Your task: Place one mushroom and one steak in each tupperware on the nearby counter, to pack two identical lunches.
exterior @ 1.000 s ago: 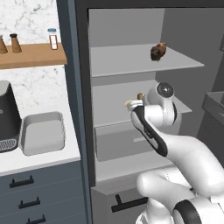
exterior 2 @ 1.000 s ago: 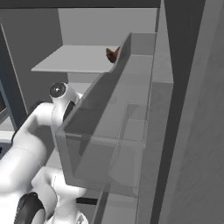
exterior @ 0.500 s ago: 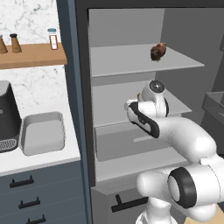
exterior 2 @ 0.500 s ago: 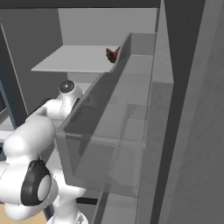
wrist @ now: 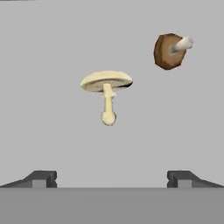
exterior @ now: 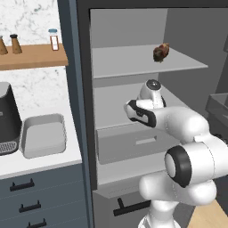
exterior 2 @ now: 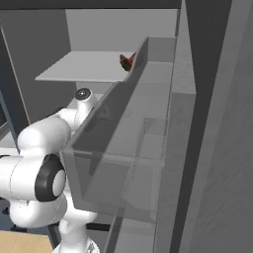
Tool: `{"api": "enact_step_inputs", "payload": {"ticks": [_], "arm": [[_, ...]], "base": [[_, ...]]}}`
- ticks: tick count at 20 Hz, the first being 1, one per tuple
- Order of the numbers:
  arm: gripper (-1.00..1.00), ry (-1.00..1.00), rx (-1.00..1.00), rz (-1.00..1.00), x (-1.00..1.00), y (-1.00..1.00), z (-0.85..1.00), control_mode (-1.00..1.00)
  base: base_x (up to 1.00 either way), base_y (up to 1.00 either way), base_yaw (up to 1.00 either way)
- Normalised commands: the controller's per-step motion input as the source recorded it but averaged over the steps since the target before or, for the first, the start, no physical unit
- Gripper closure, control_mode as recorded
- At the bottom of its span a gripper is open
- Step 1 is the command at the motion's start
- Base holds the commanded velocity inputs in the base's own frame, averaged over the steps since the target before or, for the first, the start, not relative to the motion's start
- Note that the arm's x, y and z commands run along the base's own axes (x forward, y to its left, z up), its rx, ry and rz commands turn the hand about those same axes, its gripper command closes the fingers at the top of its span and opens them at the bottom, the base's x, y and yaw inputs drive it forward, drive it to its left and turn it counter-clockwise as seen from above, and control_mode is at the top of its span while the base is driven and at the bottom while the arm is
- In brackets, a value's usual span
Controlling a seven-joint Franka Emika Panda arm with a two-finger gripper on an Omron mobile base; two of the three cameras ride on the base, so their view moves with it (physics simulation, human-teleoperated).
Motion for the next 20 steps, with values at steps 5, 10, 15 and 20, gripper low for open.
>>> {"api": "enact_step_inputs", "payload": {"ticks": [5, 10, 15, 20], "arm": [[-1.0, 0.05, 0.0, 0.0, 0.31, 0.0, -0.33, -1.0], [-1.0, 0.0, 0.0, 0.0, 0.33, 0.02, -0.12, -1.0], [-1.0, 0.0, 0.0, 0.0, 0.25, 0.04, 0.0, -1.0], [-1.0, 0.0, 0.0, 0.0, 0.29, 0.05, -0.02, -1.0]], "base": [[0.0, 0.0, 0.0], [0.0, 0.0, 0.0], [0.0, 0.0, 0.0], [0.0, 0.0, 0.0]]}}
